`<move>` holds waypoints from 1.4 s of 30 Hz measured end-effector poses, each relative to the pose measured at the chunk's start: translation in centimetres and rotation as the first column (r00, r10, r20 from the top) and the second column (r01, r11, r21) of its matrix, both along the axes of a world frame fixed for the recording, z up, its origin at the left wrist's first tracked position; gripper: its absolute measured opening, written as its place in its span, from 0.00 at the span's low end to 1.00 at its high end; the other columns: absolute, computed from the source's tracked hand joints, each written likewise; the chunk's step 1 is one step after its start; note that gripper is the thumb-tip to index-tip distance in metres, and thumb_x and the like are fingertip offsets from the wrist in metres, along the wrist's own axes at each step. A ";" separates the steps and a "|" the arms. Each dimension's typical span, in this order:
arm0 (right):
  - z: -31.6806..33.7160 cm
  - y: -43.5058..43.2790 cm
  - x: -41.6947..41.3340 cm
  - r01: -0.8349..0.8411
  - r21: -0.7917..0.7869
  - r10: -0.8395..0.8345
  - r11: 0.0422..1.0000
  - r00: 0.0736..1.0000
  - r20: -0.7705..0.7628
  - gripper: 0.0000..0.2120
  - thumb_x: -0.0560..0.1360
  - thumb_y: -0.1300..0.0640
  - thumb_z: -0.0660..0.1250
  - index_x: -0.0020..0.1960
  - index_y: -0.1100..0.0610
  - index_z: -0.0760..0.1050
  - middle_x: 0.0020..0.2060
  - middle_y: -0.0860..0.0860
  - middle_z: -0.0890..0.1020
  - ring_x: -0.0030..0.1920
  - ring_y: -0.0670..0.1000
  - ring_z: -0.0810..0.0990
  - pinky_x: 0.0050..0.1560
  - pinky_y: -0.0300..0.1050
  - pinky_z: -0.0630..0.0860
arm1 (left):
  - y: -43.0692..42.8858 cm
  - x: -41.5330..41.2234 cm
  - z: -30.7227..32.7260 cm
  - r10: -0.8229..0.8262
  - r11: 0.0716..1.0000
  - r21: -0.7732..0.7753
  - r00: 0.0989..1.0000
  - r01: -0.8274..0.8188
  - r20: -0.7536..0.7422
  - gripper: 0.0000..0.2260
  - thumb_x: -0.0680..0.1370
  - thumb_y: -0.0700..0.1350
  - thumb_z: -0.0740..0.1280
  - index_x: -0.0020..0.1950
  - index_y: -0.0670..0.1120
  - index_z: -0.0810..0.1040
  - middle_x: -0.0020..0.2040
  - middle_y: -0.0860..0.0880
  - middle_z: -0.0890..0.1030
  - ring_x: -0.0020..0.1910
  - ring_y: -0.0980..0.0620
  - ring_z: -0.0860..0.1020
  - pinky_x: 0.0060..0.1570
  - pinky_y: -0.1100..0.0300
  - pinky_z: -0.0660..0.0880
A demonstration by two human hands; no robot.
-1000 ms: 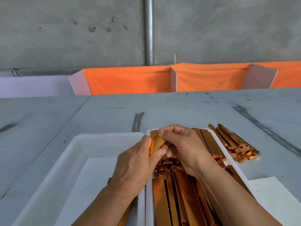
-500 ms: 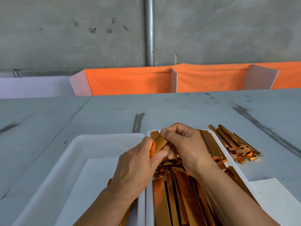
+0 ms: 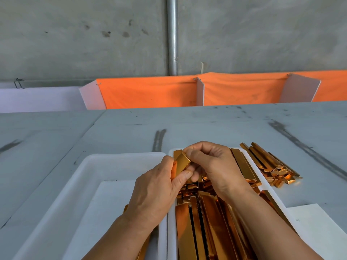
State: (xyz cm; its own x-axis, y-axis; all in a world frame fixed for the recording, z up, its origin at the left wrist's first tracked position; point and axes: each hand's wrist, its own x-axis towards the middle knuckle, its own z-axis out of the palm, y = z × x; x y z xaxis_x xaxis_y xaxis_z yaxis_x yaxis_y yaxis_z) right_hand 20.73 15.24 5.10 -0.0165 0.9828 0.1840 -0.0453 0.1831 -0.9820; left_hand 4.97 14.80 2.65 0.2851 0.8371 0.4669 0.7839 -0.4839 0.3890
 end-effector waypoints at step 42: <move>-0.3 0.2 -0.9 0.278 0.028 -0.279 0.960 0.959 0.051 0.05 0.74 0.56 0.73 0.40 0.55 0.81 0.27 0.49 0.81 0.26 0.44 0.76 0.31 0.34 0.76 | 0.7 -0.3 -0.2 0.048 0.999 -0.004 0.997 -0.048 0.057 0.32 0.70 0.73 0.49 0.69 0.59 0.67 0.43 0.60 0.74 0.40 0.56 0.77 0.40 0.68 0.73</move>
